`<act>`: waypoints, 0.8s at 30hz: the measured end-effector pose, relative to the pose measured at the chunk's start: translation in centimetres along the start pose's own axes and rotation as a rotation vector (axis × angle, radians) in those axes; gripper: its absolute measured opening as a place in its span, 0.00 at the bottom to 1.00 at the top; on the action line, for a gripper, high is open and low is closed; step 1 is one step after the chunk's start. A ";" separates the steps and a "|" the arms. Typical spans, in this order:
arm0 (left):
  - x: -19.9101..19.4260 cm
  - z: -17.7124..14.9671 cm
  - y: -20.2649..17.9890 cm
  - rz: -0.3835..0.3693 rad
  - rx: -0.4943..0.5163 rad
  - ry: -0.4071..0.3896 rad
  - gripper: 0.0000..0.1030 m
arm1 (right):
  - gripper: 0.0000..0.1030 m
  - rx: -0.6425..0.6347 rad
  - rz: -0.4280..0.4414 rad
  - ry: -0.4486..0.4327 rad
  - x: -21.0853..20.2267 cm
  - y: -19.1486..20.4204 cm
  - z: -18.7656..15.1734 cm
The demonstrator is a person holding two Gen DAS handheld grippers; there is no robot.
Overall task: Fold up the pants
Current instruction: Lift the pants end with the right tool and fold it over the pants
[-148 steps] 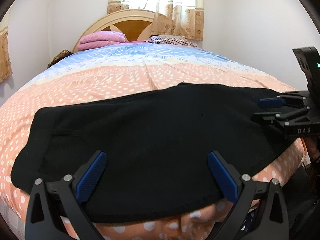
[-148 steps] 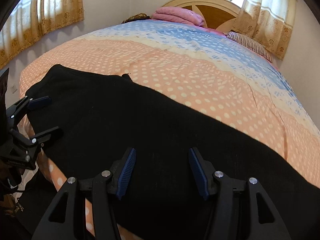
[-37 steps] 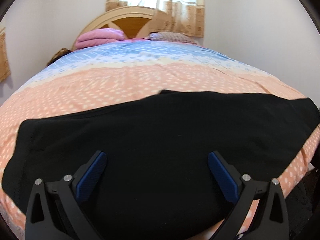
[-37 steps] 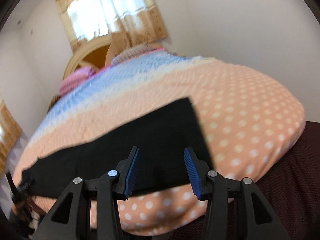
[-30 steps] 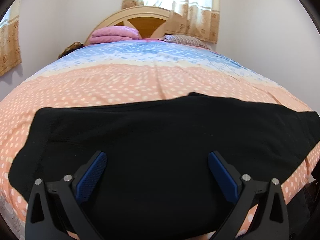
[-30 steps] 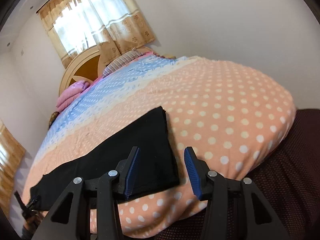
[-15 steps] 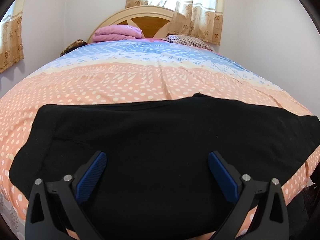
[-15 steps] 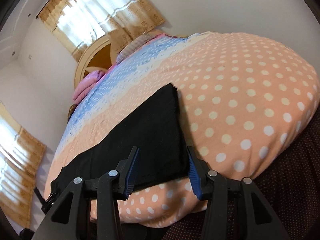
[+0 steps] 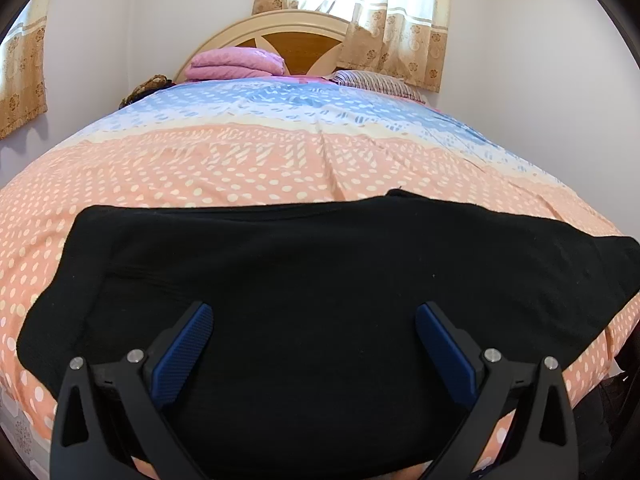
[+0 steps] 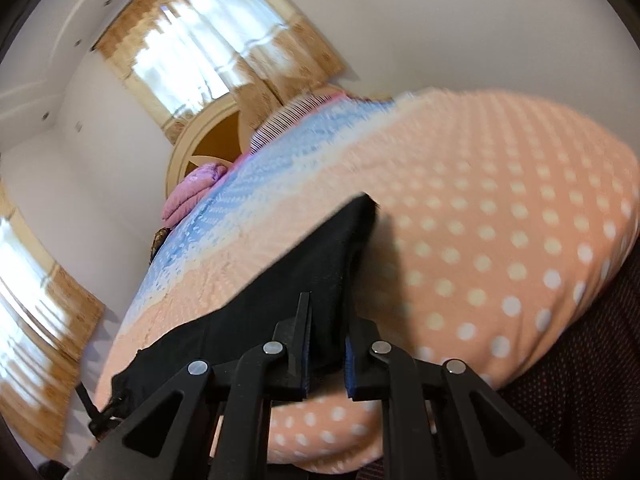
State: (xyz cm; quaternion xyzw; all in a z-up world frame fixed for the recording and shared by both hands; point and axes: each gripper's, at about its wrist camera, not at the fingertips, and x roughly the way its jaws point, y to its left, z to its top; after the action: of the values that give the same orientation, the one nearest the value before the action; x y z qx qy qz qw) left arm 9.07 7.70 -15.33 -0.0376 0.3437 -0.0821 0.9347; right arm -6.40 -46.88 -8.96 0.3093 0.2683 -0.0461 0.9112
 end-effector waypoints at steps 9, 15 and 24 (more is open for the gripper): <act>-0.5 0.5 -0.5 -0.037 0.020 0.005 1.00 | 0.12 -0.197 0.036 -0.044 -0.4 9.0 0.1; -1.2 0.7 -1.1 -0.068 0.047 0.001 1.00 | 0.12 -0.300 0.089 -0.007 0.7 14.4 -0.4; -1.9 0.8 -2.3 -0.150 0.050 0.003 1.00 | 0.12 -0.428 0.171 0.096 4.9 21.9 -3.8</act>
State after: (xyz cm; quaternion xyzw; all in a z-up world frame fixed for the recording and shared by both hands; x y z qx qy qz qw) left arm 7.81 5.79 -13.22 -0.0399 0.3391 -0.1606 0.9261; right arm 1.53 -26.68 -2.24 0.1324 0.2878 0.1038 0.9428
